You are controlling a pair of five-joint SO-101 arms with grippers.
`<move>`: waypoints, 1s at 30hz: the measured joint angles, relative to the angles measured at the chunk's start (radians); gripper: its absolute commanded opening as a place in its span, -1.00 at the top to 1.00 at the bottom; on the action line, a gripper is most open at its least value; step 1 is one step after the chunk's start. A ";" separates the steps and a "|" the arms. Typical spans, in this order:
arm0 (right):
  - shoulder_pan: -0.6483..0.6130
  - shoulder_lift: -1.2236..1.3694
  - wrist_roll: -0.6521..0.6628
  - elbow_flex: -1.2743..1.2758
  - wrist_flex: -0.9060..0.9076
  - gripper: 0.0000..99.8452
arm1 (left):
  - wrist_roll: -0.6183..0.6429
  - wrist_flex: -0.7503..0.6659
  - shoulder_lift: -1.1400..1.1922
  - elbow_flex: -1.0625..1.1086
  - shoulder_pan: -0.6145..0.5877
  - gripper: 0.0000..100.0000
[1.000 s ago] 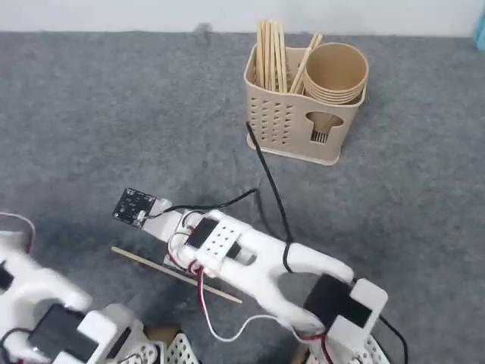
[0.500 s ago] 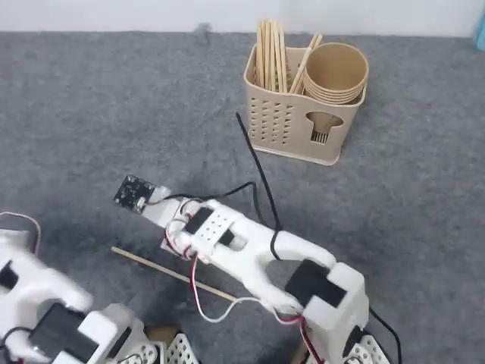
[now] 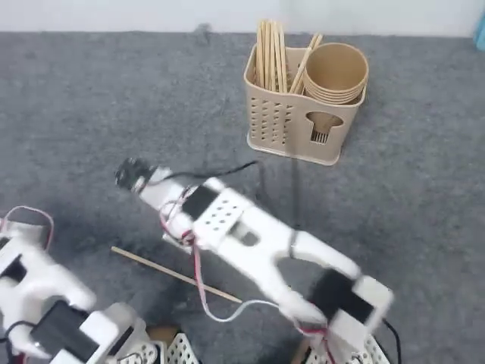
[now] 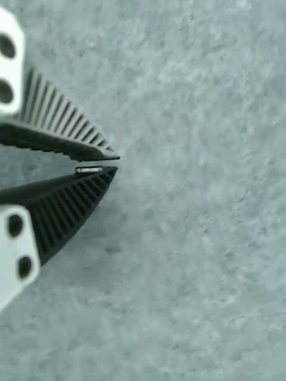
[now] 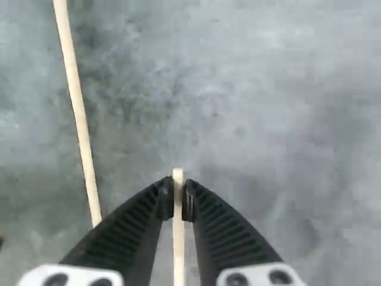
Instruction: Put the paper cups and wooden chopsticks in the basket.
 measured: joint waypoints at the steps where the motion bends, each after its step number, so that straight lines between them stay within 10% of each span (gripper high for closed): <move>1: 0.015 -0.055 -0.012 0.000 0.020 0.98 | -0.015 0.000 0.000 0.008 0.008 0.97; 19: 0.292 -0.993 -0.147 0.417 -0.387 0.98 | -0.167 0.032 -0.034 0.044 0.104 0.97; 30: 0.509 -1.071 -0.311 0.442 -0.789 0.98 | -0.341 0.074 -0.586 0.379 0.250 0.97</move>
